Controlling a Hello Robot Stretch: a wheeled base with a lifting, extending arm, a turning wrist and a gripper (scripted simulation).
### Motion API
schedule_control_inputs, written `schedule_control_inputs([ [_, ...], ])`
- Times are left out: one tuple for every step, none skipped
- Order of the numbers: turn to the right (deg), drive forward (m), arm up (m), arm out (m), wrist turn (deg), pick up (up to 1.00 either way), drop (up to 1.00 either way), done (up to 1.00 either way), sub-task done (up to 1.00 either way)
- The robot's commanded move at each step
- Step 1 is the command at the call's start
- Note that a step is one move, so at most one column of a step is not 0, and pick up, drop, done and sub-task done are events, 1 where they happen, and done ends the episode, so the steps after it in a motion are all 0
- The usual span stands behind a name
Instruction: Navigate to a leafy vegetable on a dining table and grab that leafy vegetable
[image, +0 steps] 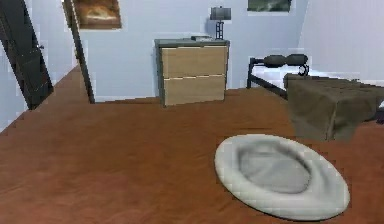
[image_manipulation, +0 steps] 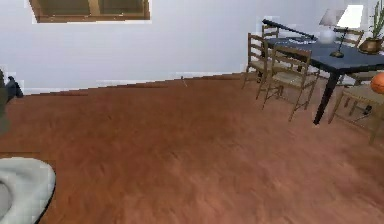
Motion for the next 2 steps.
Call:
schedule_control_inputs([
  [-15.0, 0.00, 0.00, 0.00, 0.0, 0.00, 0.00, 0.00, 0.00],
  [0.0, 0.20, 0.00, 0.00, 0.0, 0.00, 0.00, 0.00, 0.00],
])
